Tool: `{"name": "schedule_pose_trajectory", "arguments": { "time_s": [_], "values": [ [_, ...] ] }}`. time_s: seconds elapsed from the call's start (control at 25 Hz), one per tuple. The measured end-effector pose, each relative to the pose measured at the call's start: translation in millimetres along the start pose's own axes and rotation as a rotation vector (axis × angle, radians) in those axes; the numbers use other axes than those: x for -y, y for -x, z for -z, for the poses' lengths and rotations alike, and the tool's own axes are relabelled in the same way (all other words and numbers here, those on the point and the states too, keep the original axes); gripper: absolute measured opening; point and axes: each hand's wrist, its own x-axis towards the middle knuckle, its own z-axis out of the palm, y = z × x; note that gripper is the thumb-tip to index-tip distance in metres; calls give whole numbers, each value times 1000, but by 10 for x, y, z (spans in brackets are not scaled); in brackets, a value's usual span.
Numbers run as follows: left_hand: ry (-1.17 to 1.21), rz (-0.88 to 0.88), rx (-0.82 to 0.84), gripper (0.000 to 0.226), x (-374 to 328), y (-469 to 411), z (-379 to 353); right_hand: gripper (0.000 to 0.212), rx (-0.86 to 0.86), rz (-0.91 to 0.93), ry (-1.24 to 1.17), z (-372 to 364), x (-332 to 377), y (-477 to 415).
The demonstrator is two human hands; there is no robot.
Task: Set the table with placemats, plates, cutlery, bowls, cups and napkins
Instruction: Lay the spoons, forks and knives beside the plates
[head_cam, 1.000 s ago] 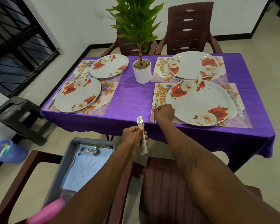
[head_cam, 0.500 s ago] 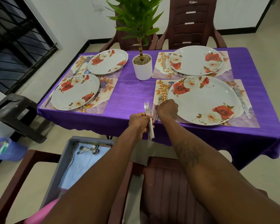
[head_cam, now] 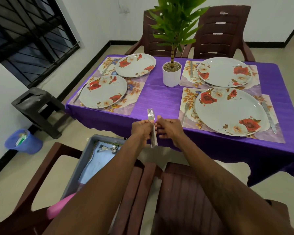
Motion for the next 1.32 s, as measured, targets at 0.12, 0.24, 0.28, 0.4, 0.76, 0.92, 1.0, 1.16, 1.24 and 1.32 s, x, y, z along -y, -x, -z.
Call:
{"name": "schedule_pose_trajectory", "arguments": {
  "time_s": [0.12,0.24,0.28,0.4,0.76,0.92,1.0,1.16,1.24,1.32],
  "values": [
    [8,17,-53,9,-106,64,526,34,229,-57,-31,-450,21,390],
    [-49,-10,-70,7,-174,146,1040,19,243,7,-36,-853,27,708],
    [-64,-19,-57,7,-185,177,1223,19,209,8,-32,-1004,45,803],
    [-88,-36,-76,10,-196,214,1716,21,141,27,-1,-1454,63,1007],
    [-98,-64,-157,8,-370,-219,2151,13,-34,-16,-38,-2137,12,543],
    [-67,-55,-86,7,-347,-699,2151,11,-276,-36,-9,-2166,53,-348],
    [-61,-64,-64,10,-255,-937,2146,16,-322,-18,29,-2168,40,-820],
    [-76,-31,-36,10,15,-1264,2125,8,-333,3,151,-2263,12,-1550],
    [-69,-15,-14,11,77,-1367,2123,7,-353,7,233,-2328,1,-1794],
    [-51,-7,7,14,82,-1464,2123,16,-391,5,301,-2387,27,-1944]
  ]
}}
